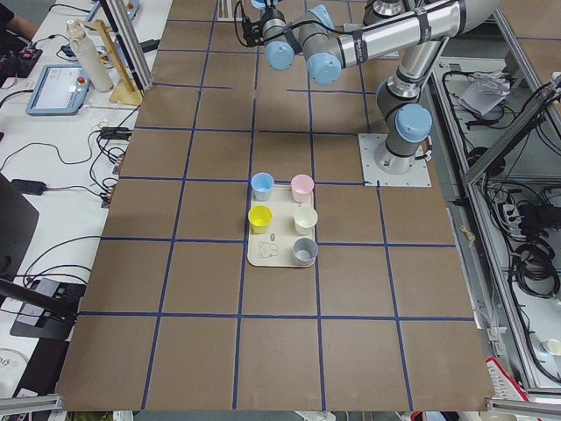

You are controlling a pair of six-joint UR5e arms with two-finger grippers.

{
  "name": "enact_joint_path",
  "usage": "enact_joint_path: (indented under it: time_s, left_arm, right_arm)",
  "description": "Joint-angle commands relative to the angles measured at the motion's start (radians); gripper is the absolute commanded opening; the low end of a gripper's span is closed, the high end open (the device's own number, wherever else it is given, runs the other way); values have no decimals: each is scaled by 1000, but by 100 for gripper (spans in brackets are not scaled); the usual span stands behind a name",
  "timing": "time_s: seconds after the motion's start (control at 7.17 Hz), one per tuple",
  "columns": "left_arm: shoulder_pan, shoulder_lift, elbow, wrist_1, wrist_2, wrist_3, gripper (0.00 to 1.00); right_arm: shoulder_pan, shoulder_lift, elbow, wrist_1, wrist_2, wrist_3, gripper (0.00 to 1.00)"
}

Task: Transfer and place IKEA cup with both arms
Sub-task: 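Close the left gripper on the cup's open end beside the right gripper, then open and withdraw the right gripper while the left arm carries the cup toward the tray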

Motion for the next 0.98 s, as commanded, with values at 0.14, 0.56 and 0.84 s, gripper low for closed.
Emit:
enact_joint_path:
  time_s: [0.14,0.56,0.84]
  left_arm:
    - [1,7,2,0,2,-7,0]
    - [8,15,4,0,14,-13,0]
    - [25,30,12,8,171,-57,0]
  right_arm:
    - [-8,3,-1,1,3,14,100]
    - [-90,19,-11,-17,-3,60,100]
    - [-209,6,-16,-5,-42,97,100]
